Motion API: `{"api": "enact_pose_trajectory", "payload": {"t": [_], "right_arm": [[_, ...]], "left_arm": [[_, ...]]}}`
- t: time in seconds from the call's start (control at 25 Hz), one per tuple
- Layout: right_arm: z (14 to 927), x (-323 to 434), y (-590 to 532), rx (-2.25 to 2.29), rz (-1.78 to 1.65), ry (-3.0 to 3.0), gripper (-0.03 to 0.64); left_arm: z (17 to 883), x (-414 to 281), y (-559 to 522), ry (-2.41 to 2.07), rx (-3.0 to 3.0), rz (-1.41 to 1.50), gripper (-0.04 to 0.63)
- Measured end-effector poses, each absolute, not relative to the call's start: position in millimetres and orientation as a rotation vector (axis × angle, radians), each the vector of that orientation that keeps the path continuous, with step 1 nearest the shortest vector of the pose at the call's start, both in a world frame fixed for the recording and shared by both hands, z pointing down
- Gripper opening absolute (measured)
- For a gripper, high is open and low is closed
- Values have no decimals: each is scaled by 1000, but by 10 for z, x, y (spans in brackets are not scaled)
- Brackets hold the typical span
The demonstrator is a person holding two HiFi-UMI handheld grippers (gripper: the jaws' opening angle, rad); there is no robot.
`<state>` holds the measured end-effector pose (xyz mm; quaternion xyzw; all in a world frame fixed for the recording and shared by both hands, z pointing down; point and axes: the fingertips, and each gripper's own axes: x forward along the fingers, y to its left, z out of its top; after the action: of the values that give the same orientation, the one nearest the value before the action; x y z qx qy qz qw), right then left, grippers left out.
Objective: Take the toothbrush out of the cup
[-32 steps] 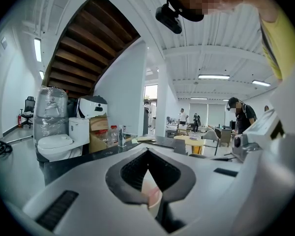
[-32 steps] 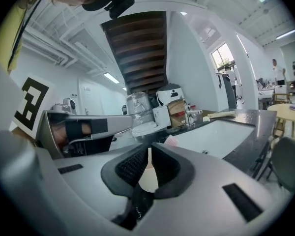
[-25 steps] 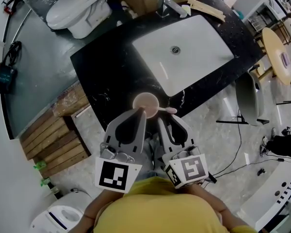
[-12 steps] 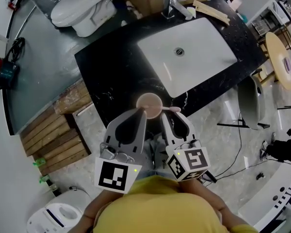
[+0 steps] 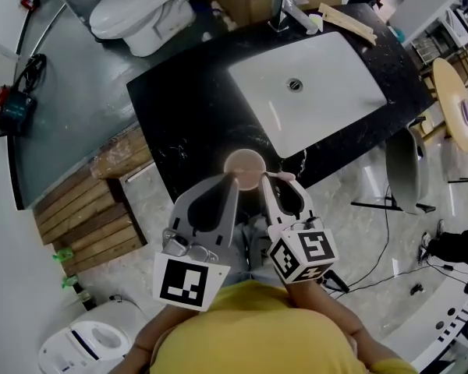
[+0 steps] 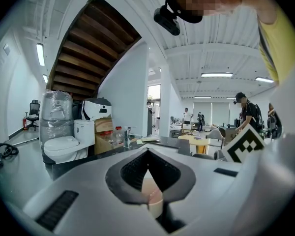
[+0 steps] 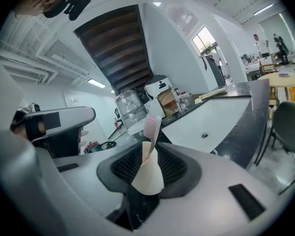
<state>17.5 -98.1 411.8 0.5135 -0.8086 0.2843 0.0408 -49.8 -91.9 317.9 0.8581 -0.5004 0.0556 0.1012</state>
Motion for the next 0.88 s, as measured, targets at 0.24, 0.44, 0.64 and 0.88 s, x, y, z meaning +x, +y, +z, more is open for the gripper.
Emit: {"api": "enact_pose_trajectory", "payload": {"t": [0.24,0.44,0.64,0.88], "right_arm": [[4143,195,-1017,1599,935,-2487,92],[4127,212,-1043,1623,955,-2495,91],[4112,174,-1053,1609,945,-2521,57],[4052,121,-1072,1593,926,-2560,37]], "left_arm": [[3184,-510,-903,-1491,2529,178,11],[3171,-517,-892,-1505,2521,174,11],[3171,-543,-863,-1521,2518,181,11],[3168,-575,-865,-1533,2513,183,9]]}}
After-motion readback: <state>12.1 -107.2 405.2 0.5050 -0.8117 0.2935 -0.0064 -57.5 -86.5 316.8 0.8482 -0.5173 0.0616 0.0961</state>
